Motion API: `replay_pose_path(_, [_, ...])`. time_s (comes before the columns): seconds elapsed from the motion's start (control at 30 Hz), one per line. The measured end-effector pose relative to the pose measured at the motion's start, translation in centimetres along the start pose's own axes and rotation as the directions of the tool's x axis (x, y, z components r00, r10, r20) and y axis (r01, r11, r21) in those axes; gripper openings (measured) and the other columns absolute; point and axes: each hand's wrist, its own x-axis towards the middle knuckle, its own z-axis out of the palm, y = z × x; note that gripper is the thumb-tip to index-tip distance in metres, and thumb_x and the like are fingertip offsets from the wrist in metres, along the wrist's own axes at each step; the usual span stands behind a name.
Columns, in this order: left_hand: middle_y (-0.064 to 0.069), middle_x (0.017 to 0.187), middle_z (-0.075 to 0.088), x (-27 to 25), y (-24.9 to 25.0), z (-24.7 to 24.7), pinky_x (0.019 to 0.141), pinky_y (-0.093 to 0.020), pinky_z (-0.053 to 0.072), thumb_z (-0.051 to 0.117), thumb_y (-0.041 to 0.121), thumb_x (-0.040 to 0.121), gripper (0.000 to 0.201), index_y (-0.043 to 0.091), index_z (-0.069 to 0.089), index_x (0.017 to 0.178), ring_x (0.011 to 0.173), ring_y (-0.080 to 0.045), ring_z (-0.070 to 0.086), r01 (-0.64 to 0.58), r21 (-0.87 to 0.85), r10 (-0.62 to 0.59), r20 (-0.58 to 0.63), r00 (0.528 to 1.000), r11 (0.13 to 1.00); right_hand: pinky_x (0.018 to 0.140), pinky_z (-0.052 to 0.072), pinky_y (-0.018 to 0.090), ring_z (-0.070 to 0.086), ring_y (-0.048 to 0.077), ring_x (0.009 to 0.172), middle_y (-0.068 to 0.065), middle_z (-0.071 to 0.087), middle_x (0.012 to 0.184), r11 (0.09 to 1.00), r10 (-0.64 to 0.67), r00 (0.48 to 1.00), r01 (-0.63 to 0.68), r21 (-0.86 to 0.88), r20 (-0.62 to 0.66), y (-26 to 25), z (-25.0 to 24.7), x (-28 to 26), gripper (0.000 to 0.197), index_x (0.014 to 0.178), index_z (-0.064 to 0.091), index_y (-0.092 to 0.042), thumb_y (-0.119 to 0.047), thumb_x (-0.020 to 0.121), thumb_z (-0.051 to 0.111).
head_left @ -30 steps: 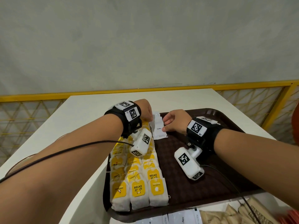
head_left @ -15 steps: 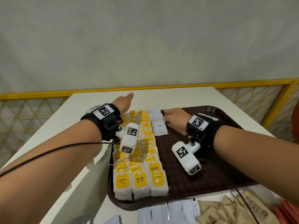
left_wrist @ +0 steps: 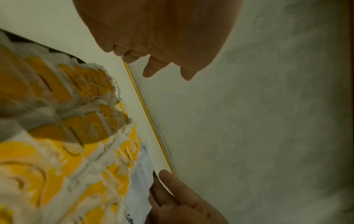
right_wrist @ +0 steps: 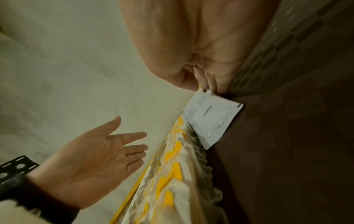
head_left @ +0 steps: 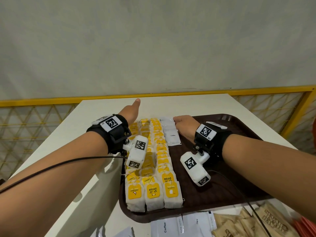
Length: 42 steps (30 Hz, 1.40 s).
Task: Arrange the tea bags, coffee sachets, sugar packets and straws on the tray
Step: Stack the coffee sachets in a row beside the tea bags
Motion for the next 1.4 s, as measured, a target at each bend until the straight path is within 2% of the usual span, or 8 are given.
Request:
replay_pose_path(0.4, [-0.021,0.146,0.038,-1.1,0.4,0.3,0.108,-0.035,0.025,0.015,0.046,0.102,0.067,-0.005,0.038,0.139,0.133,-0.031,0.036,0.016,0.083,-0.016,0.001,1.0,0.996,0.097,0.042,0.032,0.05,0.023,0.109,0.016,0.052,0.131,0.995,-0.03,0.999,0.032,0.094,-0.027,-0.1,0.0,1.2,0.043,0.139,0.042,0.001,0.001,0.097,0.038])
replay_pose_path(0.53, [-0.019,0.147,0.037,-1.4,0.4,0.1,0.109,-0.035,0.024,0.016,0.047,0.102,0.066,-0.003,0.036,0.14,0.134,-0.03,0.036,0.02,0.071,-0.02,0.001,1.0,0.997,0.105,0.04,0.037,0.05,0.027,0.117,0.018,0.047,0.139,0.997,-0.004,0.997,0.01,0.073,-0.081,0.1,-0.6,0.2,0.046,0.138,0.044,0.001,0.003,0.092,0.04])
replay_pose_path(0.87, [-0.022,0.145,0.038,-2.3,0.6,-0.1,0.108,-0.035,0.025,0.015,0.046,0.102,0.066,-0.003,0.04,0.138,0.132,-0.031,0.038,0.015,0.06,-0.016,0.018,1.0,0.998,0.091,0.047,0.025,0.059,0.021,0.112,0.011,0.061,0.124,0.987,-0.017,0.999,0.012,-0.163,-0.027,0.5,-0.9,-3.3,0.067,0.135,0.05,-0.004,-0.001,0.073,0.075])
replay_pose_path(0.93, [-0.032,0.121,0.047,-2.4,0.7,-0.1,0.099,-0.034,0.029,0.014,0.046,0.102,0.061,0.004,0.057,0.11,0.109,-0.03,0.05,0.013,0.065,-0.015,0.034,0.999,0.998,0.087,0.044,0.02,0.059,0.019,0.114,0.009,0.06,0.128,0.981,-0.012,1.0,0.01,-0.196,-0.011,0.4,-0.8,-3.3,0.068,0.136,0.049,-0.004,-0.002,0.074,0.076])
replay_pose_path(1.0, [-0.02,0.082,0.042,-2.4,0.8,-0.1,0.092,-0.032,0.028,0.014,0.046,0.102,0.051,0.018,0.04,0.069,0.088,-0.024,0.04,0.03,0.066,-0.031,0.017,0.999,0.997,0.087,0.043,0.02,0.058,0.02,0.116,0.01,0.059,0.13,0.98,-0.014,1.0,0.012,-0.198,-0.009,0.4,-0.7,-3.2,0.069,0.137,0.048,-0.004,-0.003,0.075,0.076])
replay_pose_path(1.07, [-0.007,0.075,0.035,-2.6,1.0,-0.1,0.093,-0.033,0.028,0.014,0.046,0.102,0.048,0.021,0.027,0.063,0.088,-0.019,0.035,0.039,0.048,-0.039,0.006,0.999,0.998,0.085,0.042,0.018,0.058,0.021,0.116,0.01,0.058,0.131,0.982,-0.017,1.0,0.013,-0.186,-0.022,0.5,-0.6,-3.0,0.068,0.137,0.049,-0.005,-0.002,0.074,0.077])
replay_pose_path(1.17, [0.0,0.066,0.027,-2.6,1.0,-0.2,0.082,-0.028,0.021,0.014,0.046,0.102,0.047,0.023,0.026,0.063,0.06,-0.016,0.03,0.03,0.052,-0.03,0.008,1.0,0.998,0.082,0.042,0.018,0.059,0.02,0.114,0.009,0.058,0.131,0.98,-0.029,0.999,0.021,-0.197,-0.034,0.4,-0.5,-2.7,0.067,0.136,0.05,-0.006,0.0,0.074,0.076])
replay_pose_path(1.4, [-0.001,0.068,0.028,-2.4,0.9,-0.2,0.082,-0.029,0.024,0.014,0.046,0.102,0.047,0.022,0.025,0.063,0.06,-0.013,0.029,-0.003,0.108,0.003,0.003,1.0,0.994,0.091,0.048,0.024,0.058,0.02,0.117,0.009,0.057,0.133,0.987,-0.054,0.998,0.049,-0.152,-0.03,0.4,-0.7,-1.9,0.071,0.136,0.049,-0.005,0.006,0.071,0.075])
